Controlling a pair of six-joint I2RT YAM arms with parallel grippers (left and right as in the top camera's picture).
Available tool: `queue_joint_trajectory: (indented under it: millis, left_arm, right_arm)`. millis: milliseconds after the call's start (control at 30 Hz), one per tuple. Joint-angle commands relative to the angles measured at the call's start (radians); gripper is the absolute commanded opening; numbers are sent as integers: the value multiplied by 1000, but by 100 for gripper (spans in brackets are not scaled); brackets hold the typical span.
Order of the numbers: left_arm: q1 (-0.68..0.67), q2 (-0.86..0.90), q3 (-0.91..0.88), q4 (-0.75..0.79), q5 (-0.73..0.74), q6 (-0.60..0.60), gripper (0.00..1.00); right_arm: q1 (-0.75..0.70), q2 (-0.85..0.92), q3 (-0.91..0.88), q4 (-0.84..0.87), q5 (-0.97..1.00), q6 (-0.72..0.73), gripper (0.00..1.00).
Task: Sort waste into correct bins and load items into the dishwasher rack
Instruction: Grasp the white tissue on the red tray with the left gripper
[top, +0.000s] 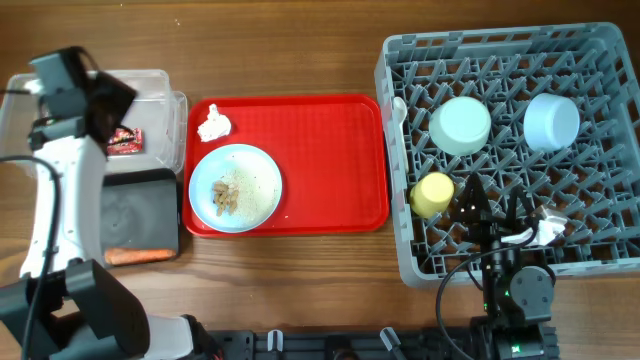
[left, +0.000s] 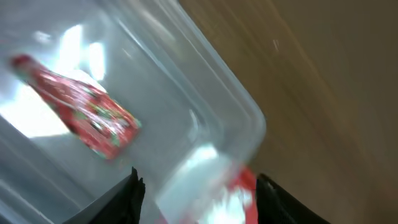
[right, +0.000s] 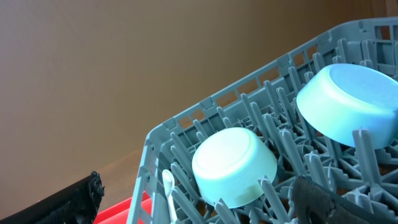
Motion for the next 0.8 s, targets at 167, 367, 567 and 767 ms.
queue_joint_trajectory:
  millis: [167, 367, 567, 767]
  left_arm:
    - [-370, 104, -7, -52, -272, 318, 67]
    - [-372, 315, -7, -1, -278, 317, 74]
    - [-374, 362, -2, 50, -251, 317, 35]
    - [-375, 241, 88, -11, -135, 305, 4]
  right_arm:
    - [-5, -7, -1, 6, -8, 7, 100]
    - [-5, -7, -1, 6, -8, 8, 100]
    - [-5, -7, -1, 6, -8, 8, 100]
    - [-5, -7, -1, 6, -8, 7, 100]
